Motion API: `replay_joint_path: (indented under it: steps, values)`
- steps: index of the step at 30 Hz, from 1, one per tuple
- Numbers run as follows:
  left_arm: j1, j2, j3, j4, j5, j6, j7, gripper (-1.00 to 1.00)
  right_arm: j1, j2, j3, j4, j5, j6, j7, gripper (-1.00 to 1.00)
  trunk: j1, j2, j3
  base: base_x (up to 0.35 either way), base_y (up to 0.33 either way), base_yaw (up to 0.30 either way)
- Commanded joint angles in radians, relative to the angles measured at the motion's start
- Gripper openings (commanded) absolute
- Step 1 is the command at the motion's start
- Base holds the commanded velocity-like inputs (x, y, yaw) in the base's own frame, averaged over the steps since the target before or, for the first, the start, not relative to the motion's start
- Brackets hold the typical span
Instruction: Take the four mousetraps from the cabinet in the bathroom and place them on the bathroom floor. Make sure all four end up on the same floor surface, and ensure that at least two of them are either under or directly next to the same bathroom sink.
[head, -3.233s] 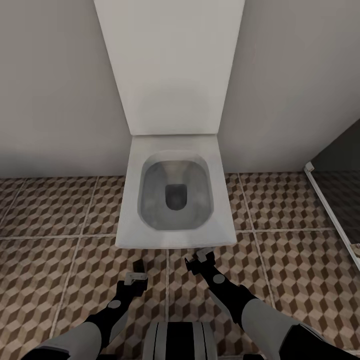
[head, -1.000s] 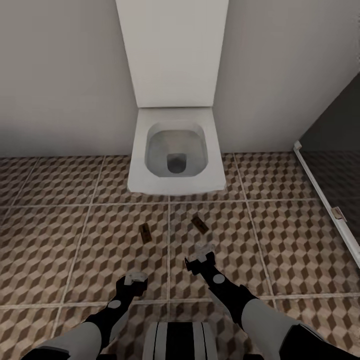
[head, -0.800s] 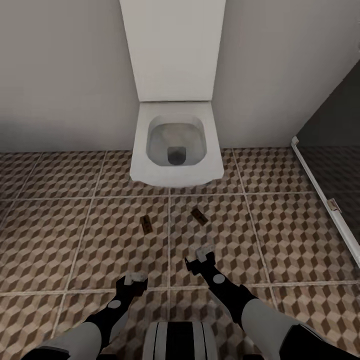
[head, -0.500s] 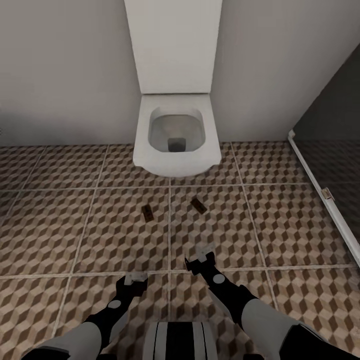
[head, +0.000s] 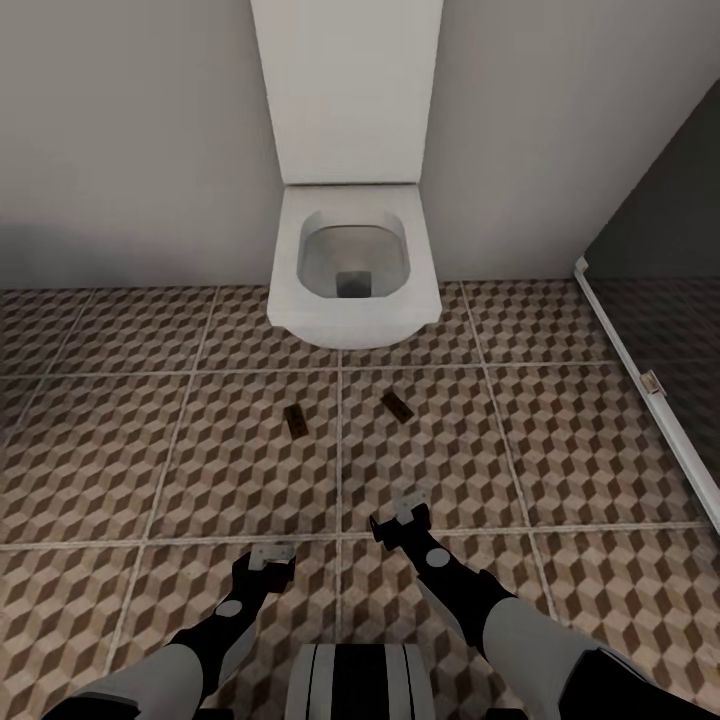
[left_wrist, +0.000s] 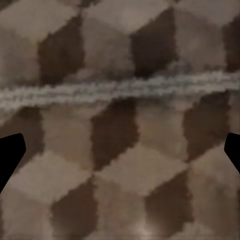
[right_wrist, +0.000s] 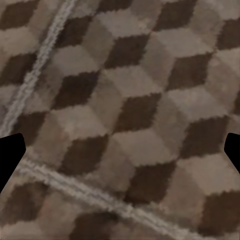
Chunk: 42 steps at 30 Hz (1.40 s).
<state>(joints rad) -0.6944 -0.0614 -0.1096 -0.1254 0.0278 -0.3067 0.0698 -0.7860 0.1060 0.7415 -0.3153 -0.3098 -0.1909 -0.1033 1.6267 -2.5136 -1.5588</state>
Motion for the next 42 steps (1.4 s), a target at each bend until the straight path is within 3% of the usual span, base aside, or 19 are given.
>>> replay_joint_path:
  steps: [1,20,42]
  values:
    - [-0.001,0.000,-0.009,0.001,0.003,-0.003,0.007,1.00,-0.001,0.000,0.009,0.001,-0.009,-0.004,-0.006,1.00,0.000,0.000,0.000,-0.005,0.000,0.000]
    - [-0.001,0.000,-0.009,0.002,0.003,-0.026,0.007,1.00,-0.001,0.000,0.009,0.001,-0.009,-0.004,-0.006,1.00,0.000,0.000,0.000,-0.001,0.000,0.000]
    - [-0.001,0.000,-0.009,0.003,0.004,-0.028,0.008,1.00,-0.001,-0.001,0.009,0.001,-0.009,-0.004,-0.006,1.00,-0.010,0.005,0.085,0.000,0.000,0.000]
